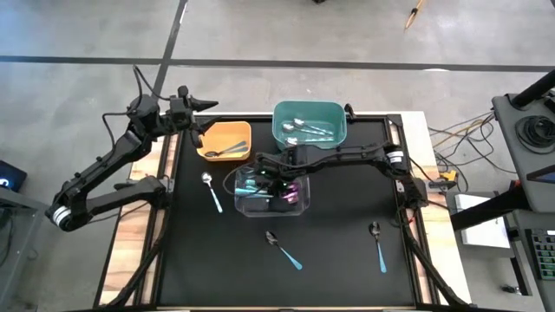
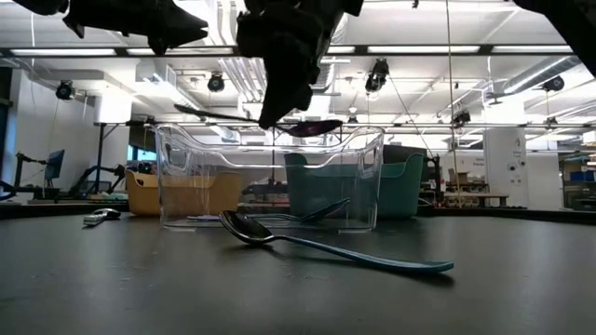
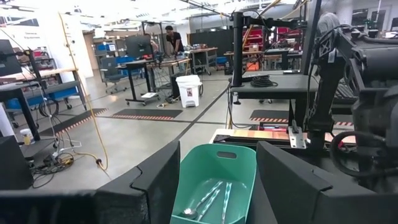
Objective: Sort silverware by color (type)
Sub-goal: Put the violet spoon into the transparent bin
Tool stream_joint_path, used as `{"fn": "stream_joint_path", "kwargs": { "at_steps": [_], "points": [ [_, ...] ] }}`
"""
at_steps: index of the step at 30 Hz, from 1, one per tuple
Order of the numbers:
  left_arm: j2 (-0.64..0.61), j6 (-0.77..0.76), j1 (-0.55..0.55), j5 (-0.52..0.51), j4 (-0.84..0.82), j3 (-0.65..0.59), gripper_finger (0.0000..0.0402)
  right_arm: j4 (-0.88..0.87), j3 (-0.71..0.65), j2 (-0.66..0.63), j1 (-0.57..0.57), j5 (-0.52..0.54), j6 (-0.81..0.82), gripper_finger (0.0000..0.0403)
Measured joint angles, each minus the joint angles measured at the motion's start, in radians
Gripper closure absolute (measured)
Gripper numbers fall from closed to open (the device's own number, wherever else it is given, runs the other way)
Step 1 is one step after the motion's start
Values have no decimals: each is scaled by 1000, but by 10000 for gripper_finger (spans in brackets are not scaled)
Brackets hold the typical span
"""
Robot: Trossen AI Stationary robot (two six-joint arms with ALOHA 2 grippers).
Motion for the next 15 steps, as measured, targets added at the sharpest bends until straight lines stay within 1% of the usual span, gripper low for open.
{"fn": "stream_joint_path", "kwargs": {
  "at_steps": [5,12,15],
  "points": [
    [1,0,0,0,0,-2,207,-13,2,5,2,33,73,390],
    [1,0,0,0,0,-2,207,-15,-2,5,23,64,135,390],
    [1,0,0,0,1,-2,207,-23,-11,5,42,116,138,390]
  ]
}}
